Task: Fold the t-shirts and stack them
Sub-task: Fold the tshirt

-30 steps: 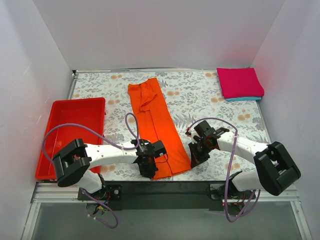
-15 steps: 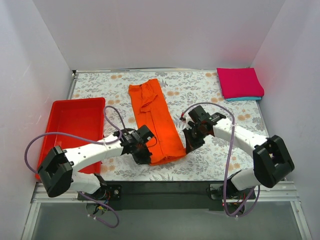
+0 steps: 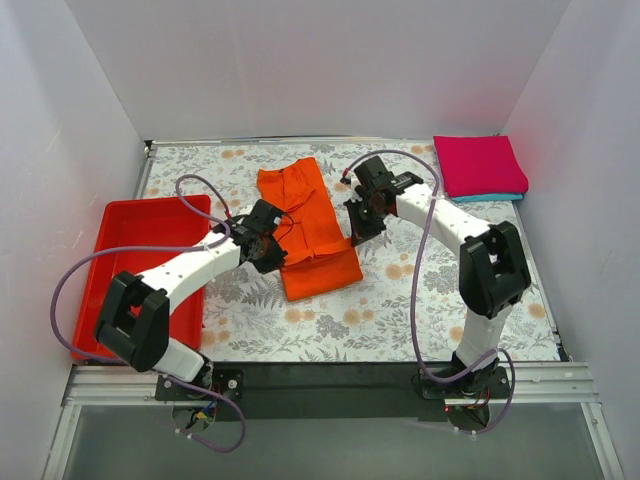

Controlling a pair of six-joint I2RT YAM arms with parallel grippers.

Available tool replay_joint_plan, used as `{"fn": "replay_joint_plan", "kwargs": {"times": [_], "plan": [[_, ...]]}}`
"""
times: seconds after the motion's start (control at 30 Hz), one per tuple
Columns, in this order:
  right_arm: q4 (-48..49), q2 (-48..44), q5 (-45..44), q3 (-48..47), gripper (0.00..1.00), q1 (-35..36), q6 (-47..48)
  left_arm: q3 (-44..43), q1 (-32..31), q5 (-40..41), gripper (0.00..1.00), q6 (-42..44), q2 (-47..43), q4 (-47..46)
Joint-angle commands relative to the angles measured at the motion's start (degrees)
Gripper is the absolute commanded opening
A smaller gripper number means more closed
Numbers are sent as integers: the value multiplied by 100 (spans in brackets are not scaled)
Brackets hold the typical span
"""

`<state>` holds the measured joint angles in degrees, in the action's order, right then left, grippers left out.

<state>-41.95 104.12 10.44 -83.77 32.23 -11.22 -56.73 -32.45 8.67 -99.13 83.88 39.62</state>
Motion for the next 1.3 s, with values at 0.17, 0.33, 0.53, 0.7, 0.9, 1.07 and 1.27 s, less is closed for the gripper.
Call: {"fn": "replay_joint_plan", "kwargs": {"times": [0.17, 0.33, 0.53, 0.7, 0.9, 1.07, 1.27], "plan": [[143, 759, -358, -948, 1, -155, 173, -347, 388, 557, 0, 965, 514, -867], [232, 1040, -341, -1211, 1, -190, 164, -444, 520, 557, 0, 1115, 788, -1087], [310, 1269, -358, -1379, 1, -234, 173, -453, 608, 575, 0, 1098, 929, -1219], [381, 1313, -297, -1379, 1, -252, 191, -304, 625, 645, 0, 984, 867, -1255], [486, 1392, -253, -1336, 1, -243, 217, -251, 669, 715, 0, 966, 929, -1307], [548, 1445, -226, -1283, 1, -270, 208, -304, 678, 698, 0, 940, 1025, -1298], [662, 1480, -209, -1204, 1, -278, 217, -225, 687, 751, 0, 878, 1087, -1333]]}}
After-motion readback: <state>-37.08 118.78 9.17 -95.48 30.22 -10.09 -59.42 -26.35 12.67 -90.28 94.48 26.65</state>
